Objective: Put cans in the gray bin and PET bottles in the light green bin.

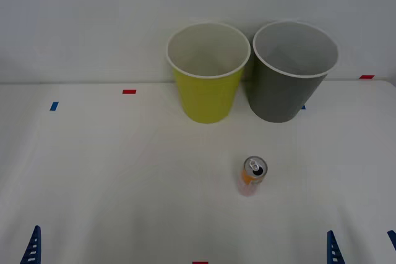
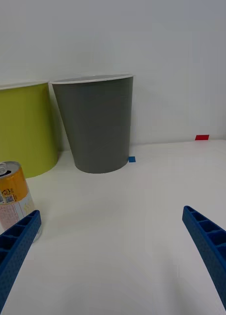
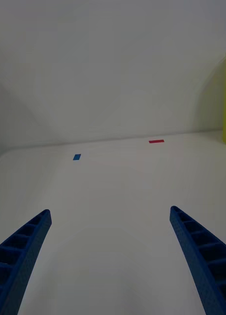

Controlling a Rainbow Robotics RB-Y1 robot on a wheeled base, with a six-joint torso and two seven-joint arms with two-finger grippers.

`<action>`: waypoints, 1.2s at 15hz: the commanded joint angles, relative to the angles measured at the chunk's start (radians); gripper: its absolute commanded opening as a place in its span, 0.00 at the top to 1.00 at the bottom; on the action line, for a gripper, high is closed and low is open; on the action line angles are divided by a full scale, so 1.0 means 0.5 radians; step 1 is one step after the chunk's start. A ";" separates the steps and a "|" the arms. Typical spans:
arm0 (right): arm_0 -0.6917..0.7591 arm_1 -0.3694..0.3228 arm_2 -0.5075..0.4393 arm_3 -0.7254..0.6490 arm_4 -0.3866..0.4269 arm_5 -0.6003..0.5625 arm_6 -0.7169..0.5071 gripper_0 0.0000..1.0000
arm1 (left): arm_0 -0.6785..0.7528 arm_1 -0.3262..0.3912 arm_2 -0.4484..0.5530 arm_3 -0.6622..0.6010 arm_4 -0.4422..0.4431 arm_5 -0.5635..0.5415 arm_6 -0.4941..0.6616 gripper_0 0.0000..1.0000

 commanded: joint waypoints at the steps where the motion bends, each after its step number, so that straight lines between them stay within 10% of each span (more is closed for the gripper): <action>1: 0.000 0.000 0.000 0.000 0.000 0.000 0.000 0.00 | 0.000 0.000 0.000 0.000 0.000 0.000 0.000 0.18; 18: 0.000 0.000 0.000 0.000 0.000 0.000 0.000 0.00 | 0.000 0.000 0.000 0.000 0.000 0.000 0.000 0.18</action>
